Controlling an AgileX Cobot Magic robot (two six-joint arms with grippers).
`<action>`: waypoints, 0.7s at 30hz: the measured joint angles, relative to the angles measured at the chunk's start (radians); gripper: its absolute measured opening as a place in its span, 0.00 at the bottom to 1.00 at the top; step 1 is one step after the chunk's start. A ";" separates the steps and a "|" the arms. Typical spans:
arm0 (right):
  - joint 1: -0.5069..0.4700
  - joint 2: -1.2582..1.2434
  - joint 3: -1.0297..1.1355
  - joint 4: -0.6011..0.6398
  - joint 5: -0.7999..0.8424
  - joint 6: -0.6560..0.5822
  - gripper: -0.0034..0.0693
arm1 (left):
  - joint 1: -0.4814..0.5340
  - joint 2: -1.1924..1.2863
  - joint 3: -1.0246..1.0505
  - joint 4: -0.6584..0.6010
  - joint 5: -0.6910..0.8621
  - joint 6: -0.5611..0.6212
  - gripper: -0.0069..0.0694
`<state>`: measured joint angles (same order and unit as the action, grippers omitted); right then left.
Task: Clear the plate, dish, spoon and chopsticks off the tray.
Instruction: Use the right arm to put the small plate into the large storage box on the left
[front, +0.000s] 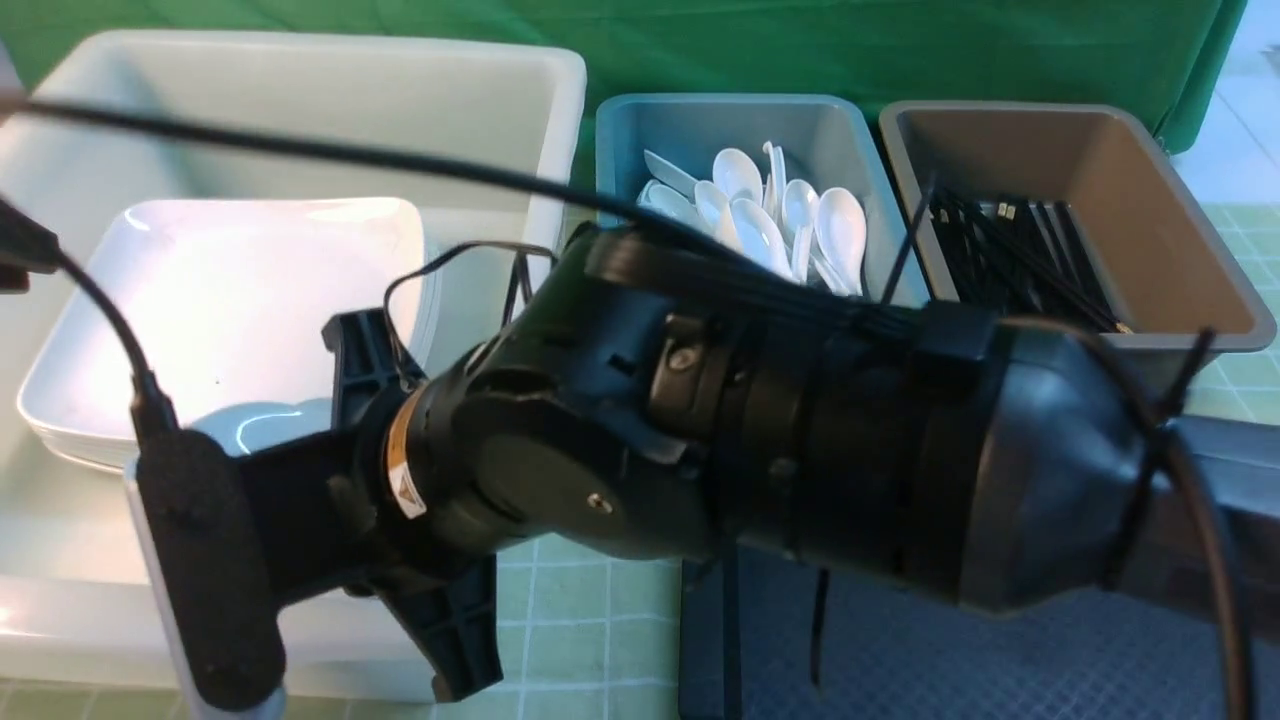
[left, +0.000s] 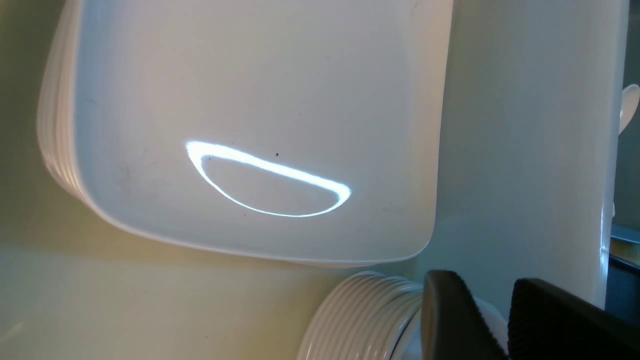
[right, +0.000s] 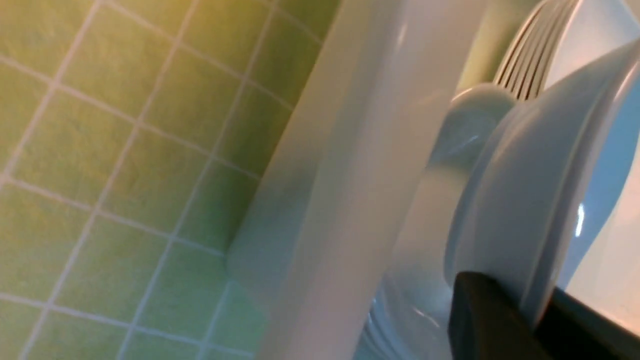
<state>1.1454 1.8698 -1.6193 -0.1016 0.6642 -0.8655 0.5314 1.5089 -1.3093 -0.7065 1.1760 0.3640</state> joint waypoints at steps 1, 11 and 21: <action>0.000 0.001 0.000 -0.009 0.000 -0.002 0.09 | 0.000 0.000 0.000 0.000 0.000 0.000 0.31; 0.000 0.032 0.000 -0.086 0.001 -0.020 0.23 | 0.000 0.000 0.000 -0.001 0.000 0.000 0.32; 0.000 0.014 0.000 -0.121 -0.002 -0.019 0.47 | 0.000 0.000 0.000 -0.001 0.000 0.000 0.33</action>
<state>1.1454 1.8837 -1.6193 -0.2224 0.6624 -0.8844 0.5314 1.5089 -1.3093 -0.7073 1.1760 0.3642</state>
